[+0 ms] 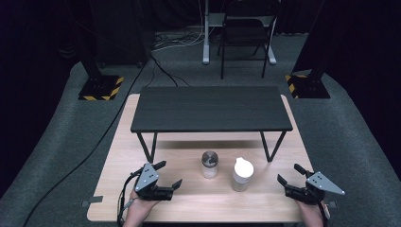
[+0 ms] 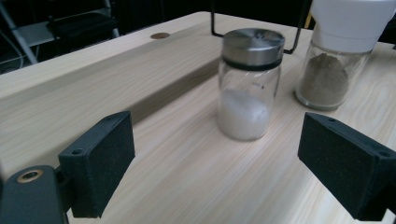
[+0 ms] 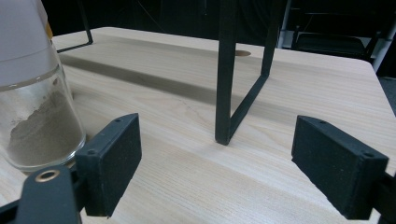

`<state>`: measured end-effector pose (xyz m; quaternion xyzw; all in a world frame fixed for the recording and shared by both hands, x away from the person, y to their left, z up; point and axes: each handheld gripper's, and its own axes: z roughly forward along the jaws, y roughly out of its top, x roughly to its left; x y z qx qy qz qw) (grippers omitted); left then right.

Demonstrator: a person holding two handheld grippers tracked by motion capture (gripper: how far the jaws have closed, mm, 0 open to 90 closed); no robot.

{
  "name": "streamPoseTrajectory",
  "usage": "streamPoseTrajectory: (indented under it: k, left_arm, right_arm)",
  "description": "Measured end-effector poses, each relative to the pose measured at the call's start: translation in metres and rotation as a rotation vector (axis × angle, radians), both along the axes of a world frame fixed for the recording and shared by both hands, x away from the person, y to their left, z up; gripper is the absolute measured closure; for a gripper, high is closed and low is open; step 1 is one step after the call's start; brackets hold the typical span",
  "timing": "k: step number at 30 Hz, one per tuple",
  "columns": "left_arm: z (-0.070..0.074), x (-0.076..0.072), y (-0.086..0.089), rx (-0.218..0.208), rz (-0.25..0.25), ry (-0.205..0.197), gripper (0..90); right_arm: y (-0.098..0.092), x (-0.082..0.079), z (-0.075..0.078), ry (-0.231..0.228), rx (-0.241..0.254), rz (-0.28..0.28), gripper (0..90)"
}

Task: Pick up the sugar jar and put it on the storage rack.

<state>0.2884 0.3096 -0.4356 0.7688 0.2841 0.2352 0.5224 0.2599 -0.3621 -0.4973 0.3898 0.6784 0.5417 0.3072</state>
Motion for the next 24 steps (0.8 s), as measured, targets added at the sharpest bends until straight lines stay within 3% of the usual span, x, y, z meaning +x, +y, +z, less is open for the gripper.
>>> streamPoseTrajectory:
  k: [9, 19, 24]
  left_arm:
    - [0.001, 0.027, -0.049, 0.039, -0.042, 0.012, 11.0]
    - [-0.020, 0.050, -0.085, 0.048, -0.037, 0.059, 12.6]
    - [-0.028, 0.056, -0.095, 0.044, -0.026, 0.076, 15.9]
  right_arm:
    - [0.000, 0.000, 0.000, -0.002, 0.002, 0.002, 14.9]
    - [-0.001, 0.000, 0.000, -0.002, 0.003, 0.004, 14.9]
    - [-0.001, 0.000, 0.000, -0.003, 0.003, 0.004, 14.8]
